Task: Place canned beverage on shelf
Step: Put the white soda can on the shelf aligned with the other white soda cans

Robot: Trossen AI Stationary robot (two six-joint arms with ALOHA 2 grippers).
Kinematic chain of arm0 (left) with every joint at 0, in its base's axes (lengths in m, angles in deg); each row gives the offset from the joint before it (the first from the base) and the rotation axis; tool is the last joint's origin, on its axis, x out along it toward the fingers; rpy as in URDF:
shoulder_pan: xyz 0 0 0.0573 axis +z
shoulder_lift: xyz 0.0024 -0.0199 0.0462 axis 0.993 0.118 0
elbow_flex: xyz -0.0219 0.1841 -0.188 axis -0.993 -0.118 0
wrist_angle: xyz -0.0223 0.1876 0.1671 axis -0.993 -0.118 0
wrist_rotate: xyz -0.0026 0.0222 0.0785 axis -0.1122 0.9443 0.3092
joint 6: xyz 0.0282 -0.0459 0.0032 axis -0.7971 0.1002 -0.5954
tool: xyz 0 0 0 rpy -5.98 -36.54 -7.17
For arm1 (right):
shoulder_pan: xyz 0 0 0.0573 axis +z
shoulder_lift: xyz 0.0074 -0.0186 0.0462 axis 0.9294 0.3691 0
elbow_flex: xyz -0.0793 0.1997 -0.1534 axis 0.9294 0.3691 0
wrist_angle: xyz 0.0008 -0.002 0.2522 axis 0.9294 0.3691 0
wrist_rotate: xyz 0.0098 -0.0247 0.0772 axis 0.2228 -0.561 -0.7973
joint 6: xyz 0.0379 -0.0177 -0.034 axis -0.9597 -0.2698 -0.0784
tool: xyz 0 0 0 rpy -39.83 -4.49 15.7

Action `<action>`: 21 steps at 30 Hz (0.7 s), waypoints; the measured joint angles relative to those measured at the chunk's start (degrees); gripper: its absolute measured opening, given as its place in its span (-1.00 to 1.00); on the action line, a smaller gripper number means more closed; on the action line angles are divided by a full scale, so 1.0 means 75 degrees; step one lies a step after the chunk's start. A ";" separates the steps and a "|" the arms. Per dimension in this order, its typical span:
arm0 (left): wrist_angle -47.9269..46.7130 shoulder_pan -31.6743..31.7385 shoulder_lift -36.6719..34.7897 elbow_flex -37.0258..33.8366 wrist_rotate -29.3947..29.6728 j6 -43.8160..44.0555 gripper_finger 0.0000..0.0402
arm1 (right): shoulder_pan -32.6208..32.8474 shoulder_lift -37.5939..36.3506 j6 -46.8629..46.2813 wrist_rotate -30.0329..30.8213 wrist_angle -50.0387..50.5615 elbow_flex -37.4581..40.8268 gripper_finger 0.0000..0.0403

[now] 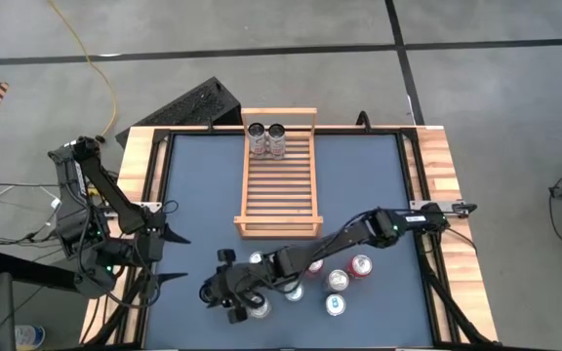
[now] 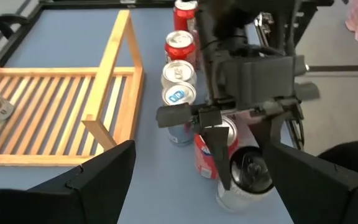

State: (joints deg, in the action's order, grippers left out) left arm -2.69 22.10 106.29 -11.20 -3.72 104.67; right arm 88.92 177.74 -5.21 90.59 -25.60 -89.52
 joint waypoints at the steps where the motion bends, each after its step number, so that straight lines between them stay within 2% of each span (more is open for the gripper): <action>1: -0.0003 0.0000 0.0000 0.0000 0.0062 -0.0002 0.70 | 0.0033 0.0000 -0.0143 0.0340 -0.0006 0.0000 -0.09; 6: -0.0001 0.0000 0.0000 0.0000 0.0294 0.0005 0.70 | 0.0160 0.0000 -0.0626 0.1513 -0.0245 0.0000 -0.08; 14: 0.0003 0.0000 0.0000 0.0000 0.0383 0.0137 0.70 | 0.0162 -0.0009 -0.1362 0.2438 -0.0848 -0.0067 -0.08; 18: 0.0006 0.0000 0.0000 0.0000 0.0383 0.0255 0.70 | 0.0165 -0.0014 -0.1835 0.3480 -0.0229 -0.0713 -0.07; 21: 0.0012 0.0000 0.0000 0.0000 0.0383 0.0338 0.70 | 0.0155 -0.0217 -0.1784 0.4298 -0.0129 -0.0642 -0.07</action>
State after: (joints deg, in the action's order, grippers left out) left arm -2.59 22.10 106.29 -11.20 -0.85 107.20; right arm 90.08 176.11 -18.59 122.82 -26.57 -94.33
